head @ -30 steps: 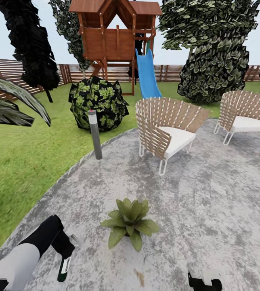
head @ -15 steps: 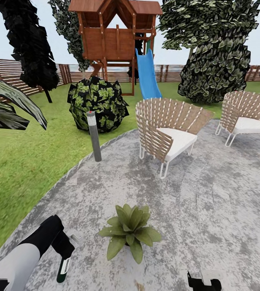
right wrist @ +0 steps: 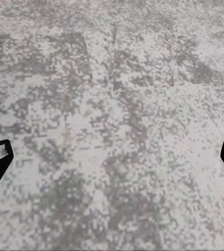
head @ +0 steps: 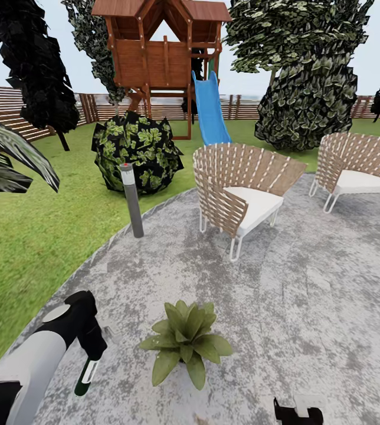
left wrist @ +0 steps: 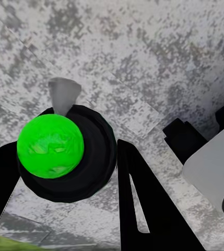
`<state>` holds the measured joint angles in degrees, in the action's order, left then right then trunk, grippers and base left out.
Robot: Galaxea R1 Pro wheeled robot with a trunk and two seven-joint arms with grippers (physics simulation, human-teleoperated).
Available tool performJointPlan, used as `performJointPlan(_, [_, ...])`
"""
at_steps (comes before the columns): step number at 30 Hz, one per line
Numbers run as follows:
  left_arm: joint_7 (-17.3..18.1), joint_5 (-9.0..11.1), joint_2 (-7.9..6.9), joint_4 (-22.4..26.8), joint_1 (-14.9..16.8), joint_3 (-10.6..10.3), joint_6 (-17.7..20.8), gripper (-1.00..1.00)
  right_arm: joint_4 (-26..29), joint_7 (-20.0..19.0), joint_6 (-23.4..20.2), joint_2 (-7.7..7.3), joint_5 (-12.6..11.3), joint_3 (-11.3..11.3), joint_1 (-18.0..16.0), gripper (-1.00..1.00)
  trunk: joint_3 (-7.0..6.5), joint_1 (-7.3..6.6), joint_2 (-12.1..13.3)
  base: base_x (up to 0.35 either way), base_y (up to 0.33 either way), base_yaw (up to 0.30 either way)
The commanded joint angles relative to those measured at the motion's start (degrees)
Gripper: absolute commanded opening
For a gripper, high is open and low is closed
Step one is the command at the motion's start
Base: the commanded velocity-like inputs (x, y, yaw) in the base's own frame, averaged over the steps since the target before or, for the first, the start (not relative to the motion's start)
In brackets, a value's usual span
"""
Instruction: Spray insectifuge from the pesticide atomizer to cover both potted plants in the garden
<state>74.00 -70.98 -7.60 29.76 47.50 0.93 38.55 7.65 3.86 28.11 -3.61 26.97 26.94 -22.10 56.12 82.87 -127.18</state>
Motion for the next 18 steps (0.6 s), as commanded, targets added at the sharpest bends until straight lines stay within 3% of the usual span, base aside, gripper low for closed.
performJointPlan(1, [0.44, -0.31, 0.11, 0.05, -0.05, 0.18, 0.54, -1.0, -0.09, 0.35, 0.19, -0.11, 0.62, 0.22, -0.05, 1.0, 0.05, 0.02, -0.02, 0.324, 0.0, 0.0])
performJointPlan(6, [0.45, -0.22, 1.24, -0.21, -0.14, 0.25, 0.14, -1.0, 0.0, 0.44, 0.19, 0.2, 0.51, 0.22, -0.05, 1.0, 0.14, 0.02, -0.02, 0.251, 0.0, -0.01])
performJointPlan(18, [0.02, -0.37, 1.26, -0.75, -0.21, 0.21, -0.2, -1.0, -0.01, 0.44, 0.19, 0.27, 0.46, 0.22, -0.05, 1.0, 1.18, 0.02, -0.02, 0.008, 0.0, -0.086])
